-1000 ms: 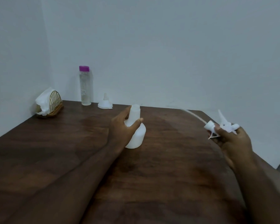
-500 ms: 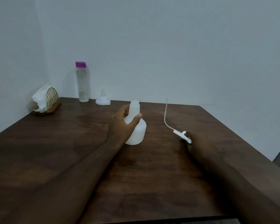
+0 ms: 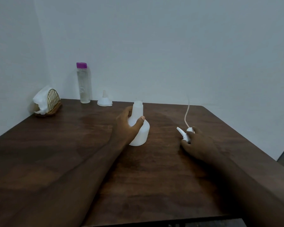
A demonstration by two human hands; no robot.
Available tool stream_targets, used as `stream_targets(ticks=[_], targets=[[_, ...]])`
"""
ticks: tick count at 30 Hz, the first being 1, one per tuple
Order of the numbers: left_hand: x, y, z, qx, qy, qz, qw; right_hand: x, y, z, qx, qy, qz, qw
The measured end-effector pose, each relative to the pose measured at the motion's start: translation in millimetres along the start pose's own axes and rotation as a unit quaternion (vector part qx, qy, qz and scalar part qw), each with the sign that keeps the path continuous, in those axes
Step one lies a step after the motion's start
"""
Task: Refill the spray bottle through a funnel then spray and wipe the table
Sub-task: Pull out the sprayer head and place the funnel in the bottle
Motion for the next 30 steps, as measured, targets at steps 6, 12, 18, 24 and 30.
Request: stream_targets(ticks=[6, 12, 18, 24, 30], targets=[[5, 0, -7, -0.034, 0.016, -0.023, 0.999, -5, 9, -8, -0.032, 0.005, 0.002, 0.999], [12, 21, -20, -0.072, 0.043, 0.078, 0.993, -24, 44, -101, 0.079, 0.209, 0.058, 0.973], [23, 55, -62, -0.031, 0.167, 0.144, 0.975, -45, 42, -214, 0.202, 0.28, 0.021, 0.938], [22, 83, -91, -0.026, 0.245, 0.097, 0.964, -9, -1, -271, 0.283, 0.169, -0.059, 0.942], [34, 95, -107, 0.056, 0.244, 0.01, 0.968, 41, -33, -302, 0.424, -0.005, -0.075, 0.902]])
Point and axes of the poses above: each hand's wrist, its own x-axis towards the middle knuckle, its own y-axis out of the back of the hand, z = x × y, the point moved 4 cm from there along x, towards the middle knuckle, and after that the axes turned 4 degrees about y, right-handed, at the moved point
